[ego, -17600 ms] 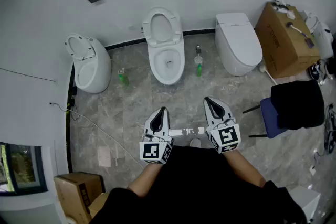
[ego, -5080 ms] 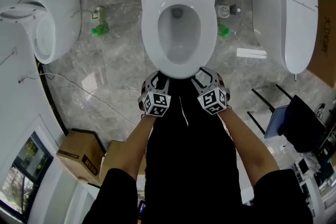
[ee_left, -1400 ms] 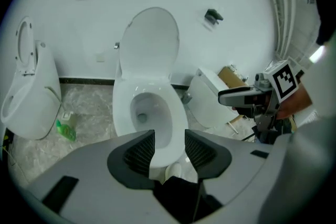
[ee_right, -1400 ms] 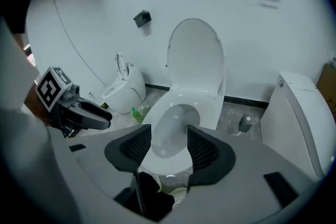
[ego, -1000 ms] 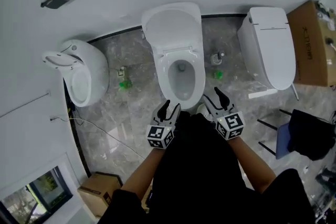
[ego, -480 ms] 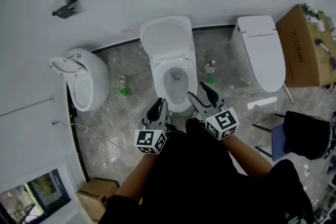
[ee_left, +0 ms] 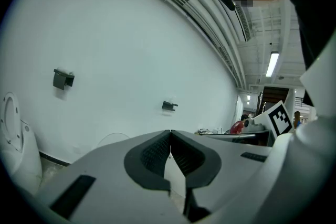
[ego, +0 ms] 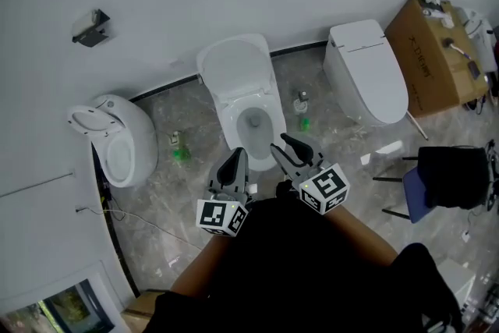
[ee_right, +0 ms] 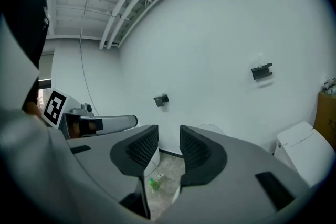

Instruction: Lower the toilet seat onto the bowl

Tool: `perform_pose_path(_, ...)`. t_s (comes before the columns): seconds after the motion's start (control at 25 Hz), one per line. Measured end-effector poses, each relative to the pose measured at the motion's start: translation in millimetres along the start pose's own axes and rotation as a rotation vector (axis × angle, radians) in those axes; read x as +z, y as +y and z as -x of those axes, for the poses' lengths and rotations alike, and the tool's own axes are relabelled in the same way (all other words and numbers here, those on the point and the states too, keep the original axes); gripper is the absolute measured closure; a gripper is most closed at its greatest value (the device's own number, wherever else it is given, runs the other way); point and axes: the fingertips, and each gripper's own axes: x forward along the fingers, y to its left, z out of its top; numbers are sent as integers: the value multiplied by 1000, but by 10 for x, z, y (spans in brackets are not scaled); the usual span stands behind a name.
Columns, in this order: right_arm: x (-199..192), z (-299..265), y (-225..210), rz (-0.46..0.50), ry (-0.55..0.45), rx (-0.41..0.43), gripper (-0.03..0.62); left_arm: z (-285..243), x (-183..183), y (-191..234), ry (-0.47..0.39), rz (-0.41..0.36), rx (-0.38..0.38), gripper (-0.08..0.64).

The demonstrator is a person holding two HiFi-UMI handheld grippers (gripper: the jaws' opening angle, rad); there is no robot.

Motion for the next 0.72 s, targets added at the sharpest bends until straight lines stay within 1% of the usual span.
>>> perform_pose_path(0.12, -72, 51, 405, 31, -8, 2, 507, 418, -30, 133, 6, -27, 32, 543)
perform_pose_path(0.24, -124, 56, 821, 45, -17, -28, 536, 883, -72, 348, 18, -26, 51, 543)
perform_pose_path(0.36, -196, 39, 1145, 31, -23, -106, 541, 1303, -185, 592, 27, 12, 49, 543)
perform_pose_path(0.48, -295, 81, 1408, 27, -14, -145, 545, 1634, -386, 705, 57, 42, 49, 543)
perform_pose_path(0.6, -379, 152, 1647, 60, 1, -134, 545, 1861, -469, 710, 65, 33, 42, 543)
perform_pose_path(0.72, -415, 216, 1798, 86, -9, -106, 545, 2047, -395, 692, 34, 16, 66, 543)
